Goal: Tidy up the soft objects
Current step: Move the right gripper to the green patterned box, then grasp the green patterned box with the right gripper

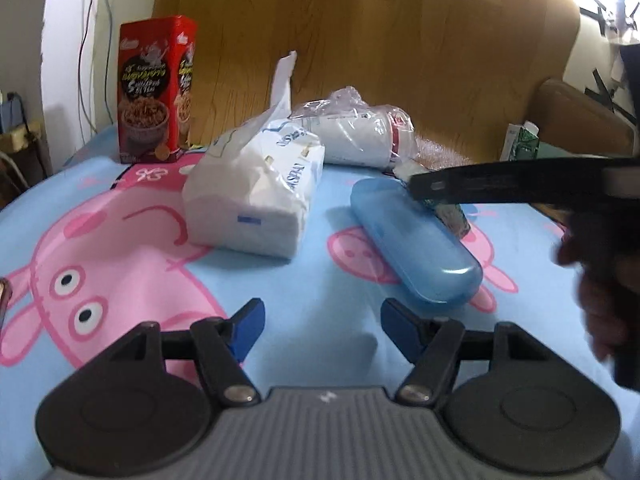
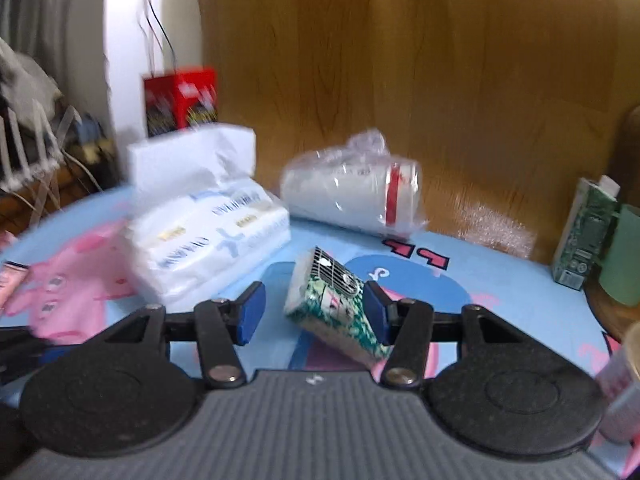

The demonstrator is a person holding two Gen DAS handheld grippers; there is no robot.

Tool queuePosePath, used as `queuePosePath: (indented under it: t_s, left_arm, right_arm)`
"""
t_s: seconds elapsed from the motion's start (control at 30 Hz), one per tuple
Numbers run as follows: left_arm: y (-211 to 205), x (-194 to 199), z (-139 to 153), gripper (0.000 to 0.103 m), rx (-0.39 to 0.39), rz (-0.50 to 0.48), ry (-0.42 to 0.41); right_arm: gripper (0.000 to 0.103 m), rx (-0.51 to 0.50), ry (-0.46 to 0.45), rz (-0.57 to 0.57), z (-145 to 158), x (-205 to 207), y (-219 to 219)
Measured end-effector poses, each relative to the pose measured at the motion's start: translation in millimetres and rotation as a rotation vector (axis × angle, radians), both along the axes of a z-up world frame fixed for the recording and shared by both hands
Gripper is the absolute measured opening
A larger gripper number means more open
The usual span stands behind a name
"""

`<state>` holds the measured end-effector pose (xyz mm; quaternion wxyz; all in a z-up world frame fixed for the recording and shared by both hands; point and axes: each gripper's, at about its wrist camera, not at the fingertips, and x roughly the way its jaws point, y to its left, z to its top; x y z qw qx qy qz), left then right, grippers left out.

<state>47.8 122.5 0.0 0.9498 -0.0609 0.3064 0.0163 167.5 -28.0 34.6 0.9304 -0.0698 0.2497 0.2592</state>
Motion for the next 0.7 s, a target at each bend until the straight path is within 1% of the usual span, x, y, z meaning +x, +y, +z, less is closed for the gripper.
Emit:
queuePosePath:
  t_s: [0.03,0.1,0.17,0.23,0.27,0.3,0.33,0.37,0.4,0.43,0.47,0.5,0.53,0.57,0.63,0.67,0.7]
  left_arm:
    - [-2.6,1.8,-0.4,0.066,0.016,-0.009,0.005]
    - [-6.4,0.7,-0.9,0.066,0.02,-0.027,0.002]
    - [-4.0,-1.1,-1.6,0.066,0.0,-0.035,-0.006]
    - [-0.9,-3.2,-0.7,0.066,-0.038,-0.049,-0.013]
    - [0.1,-5.1,0.6,0.066,-0.063,-0.066,-0.021]
    - [-0.3,-8.3,2.2,0.066,-0.087,-0.084,-0.027]
    - [-1.3,-12.0,3.5,0.066,-0.126,-0.107,-0.031]
    - [-2.6,-14.7,5.1,0.066,-0.178,-0.142,-0.031]
    - [-4.2,-16.4,6.6,0.066,-0.243,-0.187,-0.028]
    - [-7.3,-17.3,8.0,0.068,-0.304,-0.235,-0.021]
    - [-11.0,-17.5,9.2,0.068,-0.342,-0.276,-0.015]
    - [-17.5,-18.3,11.2,0.068,-0.369,-0.321,-0.009]
    - [-25.2,-19.9,13.7,0.068,-0.378,-0.355,-0.009]
    - [-33.0,-22.0,16.2,0.068,-0.375,-0.381,-0.011]
    - [-47.5,-23.2,19.4,0.068,-0.353,-0.419,-0.003]
    - [-53.6,-23.3,19.7,0.068,-0.342,-0.43,0.005]
    - [-61.8,-23.9,20.2,0.068,-0.329,-0.441,0.018]
  right_arm:
    - [0.035,-0.02,0.013,-0.017,-4.6,6.6,2.8]
    - [0.031,0.035,0.046,-0.04,-7.5,12.9,-7.9]
    - [0.029,0.136,0.082,-0.076,-3.1,9.2,-30.8]
    - [0.028,0.23,0.132,-0.096,-0.6,-1.6,-60.8]
    - [0.028,0.28,0.154,-0.091,-1.0,-11.6,-79.6]
    - [0.028,0.305,0.154,-0.066,-1.4,-24.6,-94.6]
    - [0.028,0.299,0.129,-0.038,-1.4,-40.6,-105.4]
    - [0.028,0.254,0.08,-0.006,-1.4,-60.8,-113.3]
    - [0.028,0.184,0.02,0.036,-2.6,-81.4,-116.2]
    - [0.029,0.093,-0.049,0.093,-5.7,-104.1,-116.3]
    - [0.029,0.009,-0.103,0.151,-11.1,-126.5,-117.1]
    - [0.031,-0.059,-0.126,0.213,-16.3,-145.3,-117.8]
    - [0.038,-0.104,-0.122,0.264,-21.8,-160.7,-120.0]
    - [0.042,-0.122,-0.103,0.293,-25.5,-171.7,-122.6]
    - [0.066,-0.099,-0.085,0.301,-28.9,-187.6,-132.8]
    - [0.07,-0.064,-0.087,0.282,-28.9,-192.7,-140.0]
    - [0.071,-0.023,-0.082,0.26,-28.7,-194.9,-146.1]
